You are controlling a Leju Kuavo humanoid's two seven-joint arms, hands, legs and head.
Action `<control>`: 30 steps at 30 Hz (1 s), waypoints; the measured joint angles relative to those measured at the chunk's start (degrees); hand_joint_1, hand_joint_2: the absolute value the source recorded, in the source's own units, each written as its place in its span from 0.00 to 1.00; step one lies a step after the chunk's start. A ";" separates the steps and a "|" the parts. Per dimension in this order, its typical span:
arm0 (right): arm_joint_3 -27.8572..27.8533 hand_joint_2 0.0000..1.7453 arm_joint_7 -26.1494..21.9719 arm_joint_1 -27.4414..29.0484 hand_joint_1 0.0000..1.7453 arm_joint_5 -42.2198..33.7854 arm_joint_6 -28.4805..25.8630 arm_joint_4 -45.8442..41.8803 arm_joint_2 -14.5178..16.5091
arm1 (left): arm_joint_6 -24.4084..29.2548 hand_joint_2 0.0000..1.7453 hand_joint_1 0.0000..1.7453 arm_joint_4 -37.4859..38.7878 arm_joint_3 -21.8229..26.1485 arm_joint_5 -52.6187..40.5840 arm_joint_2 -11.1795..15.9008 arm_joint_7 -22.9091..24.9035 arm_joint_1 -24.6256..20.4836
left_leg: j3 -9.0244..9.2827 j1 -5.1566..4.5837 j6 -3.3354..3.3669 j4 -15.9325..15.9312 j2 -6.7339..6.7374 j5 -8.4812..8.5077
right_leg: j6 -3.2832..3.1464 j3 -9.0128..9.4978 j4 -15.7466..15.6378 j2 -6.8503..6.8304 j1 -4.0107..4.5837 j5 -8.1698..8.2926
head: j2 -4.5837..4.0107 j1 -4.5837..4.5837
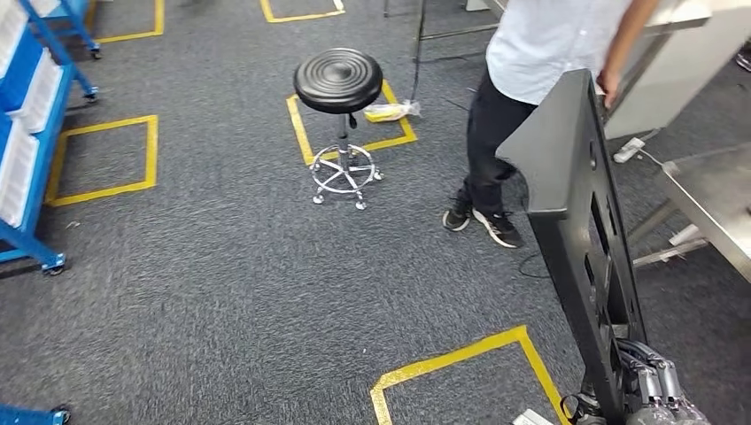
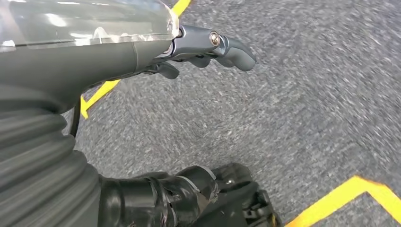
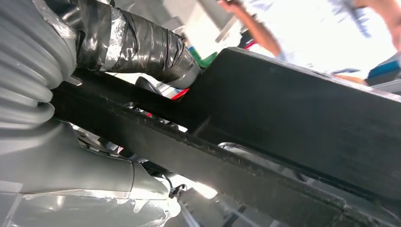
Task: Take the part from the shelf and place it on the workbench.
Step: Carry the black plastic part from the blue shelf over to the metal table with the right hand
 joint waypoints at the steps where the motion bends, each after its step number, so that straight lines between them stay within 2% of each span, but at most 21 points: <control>1: 0.00 1.00 -0.02 0.00 1.00 0.04 0.00 0.09 0.00 | -0.08 1.00 0.00 0.00 0.00 0.03 0.01 -0.11 -0.06 | 0.11 -0.01 -0.06 0.03 0.71 -0.13 | -0.01 1.19 -2.14 -0.24 -0.04 1.59 | 0.00 0.01; 3: 0.00 1.00 -0.15 -0.05 1.00 0.10 0.01 0.19 0.00 | -0.43 1.00 0.00 0.00 0.00 0.12 0.00 -0.48 -0.19 | 0.52 -0.13 -0.31 0.09 1.86 -0.48 | -0.39 5.51 -9.95 -2.36 0.26 5.04 | 0.00 0.01; 5: -0.01 1.00 -0.41 -0.19 1.00 0.14 0.01 0.25 0.00 | -0.89 1.00 0.00 0.00 0.00 0.20 0.02 -0.86 -0.22 | 0.85 -0.39 -0.75 0.13 2.86 -0.81 | -1.02 8.03 -14.91 -4.32 0.88 6.26 | 0.00 -0.02; 6: -0.01 1.00 -0.51 -0.25 1.00 0.14 0.01 0.28 0.01 | -1.06 1.00 0.00 0.00 0.00 0.25 0.02 -1.01 -0.22 | 0.95 -0.49 -1.00 0.09 3.37 -0.91 | -1.27 8.11 -15.38 -4.44 1.18 6.02 | 0.00 -0.03; 8: -0.03 1.00 -0.69 -0.24 1.00 0.14 -0.01 0.34 0.02 | -1.27 1.00 0.00 0.00 0.00 0.33 0.02 -1.22 -0.31 | 1.26 -0.49 -1.50 0.02 4.25 -1.21 | -1.83 8.12 -15.78 -3.25 1.10 6.24 | 0.00 -0.02; 10: -0.05 1.00 -0.85 -0.34 1.00 0.13 0.00 0.43 0.03 | -1.38 1.00 0.00 0.00 0.00 0.44 0.03 -1.43 -0.50 | 0.71 -0.32 -2.02 2.05 2.36 -2.83 | -2.44 8.51 -16.46 -2.06 0.66 6.57 | 0.00 -0.07; 12: -0.07 1.00 -0.96 -0.58 1.00 0.14 0.00 0.62 0.12 | -1.68 1.00 0.00 0.00 0.01 0.59 0.04 -1.67 -0.52 | -2.11 -0.11 -2.31 8.34 -0.76 -6.18 | -2.83 8.73 -16.73 -0.88 0.46 6.72 | 0.00 -0.13; 13: -0.07 1.00 -0.99 -0.68 1.00 0.15 -0.01 0.79 0.18 | -1.90 1.00 0.00 0.00 0.01 0.66 0.06 -1.79 -0.43 | -4.03 -0.07 -2.37 12.15 -1.48 -7.71 | -2.93 8.72 -16.67 -0.19 0.47 6.72 | 0.00 -0.17; 14: -0.07 1.00 -1.01 -0.71 1.00 0.17 -0.01 0.97 0.24 | -2.10 1.00 0.00 0.00 0.02 0.69 0.07 -1.88 -0.30 | -5.52 -0.06 -2.41 14.89 -1.78 -8.36 | -2.97 8.73 -16.59 0.58 0.48 6.70 | 0.00 -0.16; 15: -0.07 1.00 -1.02 -0.73 1.00 0.19 -0.01 1.14 0.27 | -2.25 1.00 0.00 0.00 0.02 0.73 0.08 -1.95 -0.18 | -6.25 -0.03 -2.45 15.81 -1.91 -7.88 | -2.96 8.74 -16.46 1.40 0.47 6.65 | 0.00 -0.16; 16: -0.07 1.00 -1.03 -0.73 1.00 0.22 -0.01 1.29 0.29 | -2.31 1.00 0.00 0.00 0.02 0.73 0.09 -1.98 -0.13 | -5.91 0.01 -2.45 14.42 -2.07 -6.20 | -2.89 8.75 -16.26 2.28 0.42 6.57 | 0.00 -0.16; 17: -0.07 1.00 -1.03 -0.73 1.00 0.25 -0.01 1.40 0.30 | -2.34 1.00 0.00 0.00 0.02 0.73 0.10 -2.01 -0.13 | -4.73 0.10 -2.43 11.24 -2.50 -3.88 | -2.76 8.76 -15.99 3.08 0.35 6.43 | 0.00 -0.16; 19: -0.07 1.00 -1.03 -0.80 1.00 0.30 -0.01 1.56 0.31 | -2.35 1.00 0.00 0.00 0.02 0.73 0.12 -2.08 -0.19 | -2.10 0.37 -2.31 4.53 -4.85 -0.87 | -2.27 8.49 -15.24 4.53 0.31 6.05 | 0.00 -0.15; 21: -0.06 1.00 -1.03 -0.88 1.00 0.36 0.00 1.63 0.32 | -2.35 1.00 0.00 0.00 0.02 0.74 0.13 -2.17 -0.22 | -1.12 0.37 -1.93 2.01 -6.30 -0.67 | -1.59 7.92 -14.84 5.69 0.29 5.99 | 0.00 -0.11; 23: -0.06 1.00 -1.03 -0.83 1.00 0.45 0.00 1.65 0.33 | -2.36 1.00 0.00 0.00 0.02 0.77 0.12 -2.21 -0.29 | -0.99 0.24 -1.19 1.67 -5.32 -0.43 | -0.90 7.49 -14.87 6.47 0.11 6.18 | 0.00 -0.10; 24: -0.07 1.00 -1.03 -0.77 1.00 0.51 0.00 1.65 0.33 | -2.37 1.00 0.00 0.00 0.02 0.78 0.12 -2.19 -0.35 | -0.93 0.25 -0.78 1.49 -4.73 -0.26 | -0.61 7.28 -14.55 5.73 0.10 5.96 | 0.00 -0.08; 25: -0.07 1.00 -1.03 -0.77 1.00 0.58 0.00 1.66 0.33 | -2.39 1.00 0.00 0.00 0.02 0.79 0.12 -2.16 -0.38 | -0.88 0.32 -0.42 1.28 -4.10 -0.10 | -0.35 6.69 -13.33 4.35 0.18 5.14 | 0.00 -0.05; 27: -0.07 1.00 -1.02 -0.84 1.00 0.69 0.00 1.68 0.33 | -2.47 1.00 0.00 0.00 0.02 0.80 0.13 -2.07 -0.32 | -0.83 0.25 0.03 1.08 -2.71 -0.08 | 0.11 3.95 -7.55 1.09 0.32 1.87 | 0.00 0.01; 28: -0.07 1.00 -0.99 -0.88 1.00 0.73 0.00 1.72 0.33 | -2.51 1.00 0.00 0.00 0.02 0.84 0.16 -2.02 -0.20 | -0.84 0.14 0.17 1.09 -1.91 -0.16 | 0.30 2.04 -3.70 0.36 0.28 0.14 | 0.00 0.01; 29: -0.08 1.00 -0.94 -0.85 1.00 0.74 0.00 1.77 0.33 | -2.55 1.00 0.00 0.00 0.02 0.90 0.19 -1.97 -0.08 | -0.82 0.03 0.24 1.09 -1.10 -0.25 | 0.39 0.49 -0.63 0.08 0.22 -0.87 | 0.00 0.01; 30: -0.08 1.00 -0.89 -0.81 1.00 0.77 0.00 1.84 0.33 | -2.58 1.00 0.00 0.00 0.02 0.99 0.21 -1.95 -0.03 | -0.75 -0.08 0.28 1.10 -0.30 -0.37 | 0.39 -0.19 0.67 -0.06 0.18 -0.78 | 0.00 0.00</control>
